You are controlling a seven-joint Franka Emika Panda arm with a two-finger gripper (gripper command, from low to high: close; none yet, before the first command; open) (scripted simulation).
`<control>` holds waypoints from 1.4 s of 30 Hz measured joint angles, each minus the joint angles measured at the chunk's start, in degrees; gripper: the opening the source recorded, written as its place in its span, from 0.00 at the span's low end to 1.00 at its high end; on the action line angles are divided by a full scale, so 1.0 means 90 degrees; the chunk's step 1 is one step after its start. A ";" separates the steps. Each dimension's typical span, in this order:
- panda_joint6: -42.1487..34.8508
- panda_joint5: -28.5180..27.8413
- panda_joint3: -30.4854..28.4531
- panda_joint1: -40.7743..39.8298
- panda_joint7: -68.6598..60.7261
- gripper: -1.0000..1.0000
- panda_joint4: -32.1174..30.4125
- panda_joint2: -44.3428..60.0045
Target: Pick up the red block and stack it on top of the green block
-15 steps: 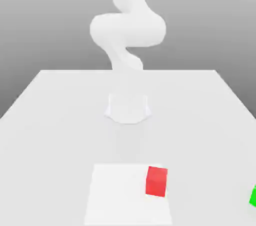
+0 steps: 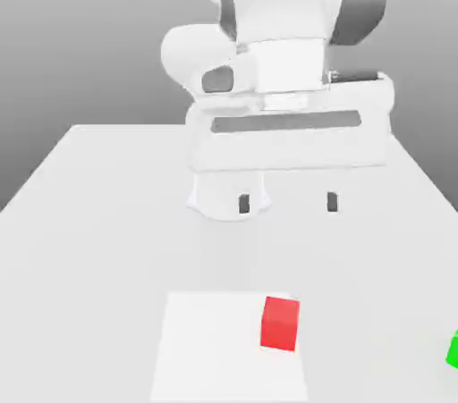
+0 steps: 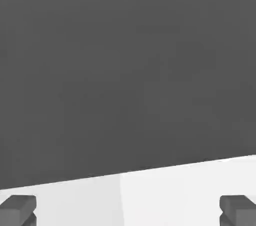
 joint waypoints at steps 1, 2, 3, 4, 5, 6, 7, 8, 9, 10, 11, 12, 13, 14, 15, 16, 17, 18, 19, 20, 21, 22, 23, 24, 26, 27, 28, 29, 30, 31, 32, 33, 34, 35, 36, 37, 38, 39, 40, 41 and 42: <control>0.0129 -0.0056 0.0061 -0.0010 0.0149 0.50 -0.0117 0.0230; 0.0261 -0.0139 0.0098 0.0002 0.0317 0.50 -0.0234 0.0461; 0.0390 -0.0236 0.0132 0.0027 0.0497 0.50 -0.0351 0.0692; 0.0519 -0.0354 0.0103 0.0086 0.0690 0.50 -0.0468 0.0922; 0.0663 -0.0489 0.0081 0.0132 0.0872 0.50 -0.0556 0.1153; 0.0833 -0.0601 0.0047 0.0146 0.0994 0.50 -0.0582 0.1383; 0.1015 -0.0700 0.0003 0.0172 0.1086 0.50 -0.0579 0.1614; 0.1204 -0.0789 -0.0052 0.0209 0.1161 0.50 -0.0560 0.1845; 0.1397 -0.0873 -0.0103 0.0242 0.1228 0.50 -0.0533 0.2076; 0.1591 -0.0947 -0.0172 0.0294 0.1285 0.50 -0.0502 0.2307; 0.1784 -0.1017 -0.0227 0.0332 0.1339 0.50 -0.0469 0.2538; 0.1916 -0.1059 -0.0277 0.0373 0.1374 0.00 -0.0448 0.2693; 0.1916 -0.1059 -0.0277 0.0373 0.1374 0.00 -0.0448 0.2693; 0.1917 -0.1061 -0.0277 0.0373 0.1376 0.00 -0.0448 0.2693; 0.1920 -0.1065 -0.0276 0.0373 0.1380 0.00 -0.0448 0.2693; 0.1923 -0.1069 -0.0276 0.0372 0.1384 0.00 -0.0448 0.2693; 0.1926 -0.1073 -0.0275 0.0372 0.1388 0.00 -0.0448 0.2693; 0.1990 -0.1095 -0.0299 0.0389 0.1406 0.00 -0.0437 0.2770; 0.1924 -0.1078 -0.0277 0.0371 0.1391 0.00 -0.0448 0.2694; 0.1794 -0.1031 -0.0237 0.0342 0.1354 0.00 -0.0471 0.2540; 0.1630 -0.0967 -0.0189 0.0310 0.1305 0.00 -0.0500 0.2348; 0.1451 -0.0889 -0.0146 0.0285 0.1247 0.00 -0.0532 0.2137; 0.1265 -0.0811 -0.0110 0.0267 0.1193 0.00 -0.0565 0.1915; 0.1073 -0.0724 -0.0086 0.0262 0.1129 0.00 -0.0599 0.1689; 0.0734 -0.0653 0.0021 0.0381 0.0934 0.00 -0.0483 0.1467; 0.0595 -0.0678 0.0108 0.0493 0.0790 0.00 -0.0310 0.1502; 0.0463 -0.0720 0.0200 0.0600 0.0634 0.00 -0.0106 0.1577; 0.0335 -0.0770 0.0297 0.0699 0.0473 0.00 0.0111 0.1670; 0.0208 -0.0826 0.0401 0.0791 0.0311 0.00 0.0336 0.1772; 0.0082 -0.0887 0.0512 0.0884 0.0151 0.00 0.0563 0.1880; -0.0045 -0.0953 0.0628 0.0982 -0.0009 0.00 0.0793 0.1991; -0.0171 -0.1023 0.0748 0.1085 -0.0167 0.00 0.1024 0.2105; -0.0296 -0.1093 0.0871 0.1191 -0.0327 0.00 0.1255 0.2221; -0.0425 -0.1168 0.0992 0.1304 -0.0482 0.00 0.1487 0.2338; -0.0554 -0.1245 0.1112 0.1421 -0.0637 0.00 0.1719 0.2458; -0.0684 -0.1321 0.1228 0.1545 -0.0795 0.00 0.1952 0.2578; -0.0813 -0.1400 0.1347 0.1669 -0.0950 0.00 0.2184 0.2701; -0.0816 -0.1502 0.1392 0.1769 -0.1011 0.00 0.2335 0.2868; -0.0713 -0.1622 0.1369 0.1854 -0.0994 0.00 0.2418 0.3069; -0.0559 -0.1749 0.1309 0.1933 -0.0939 0.00 0.2468 0.3285; -0.0377 -0.1876 0.1226 0.2012 -0.0866 0.00 0.2501 0.3508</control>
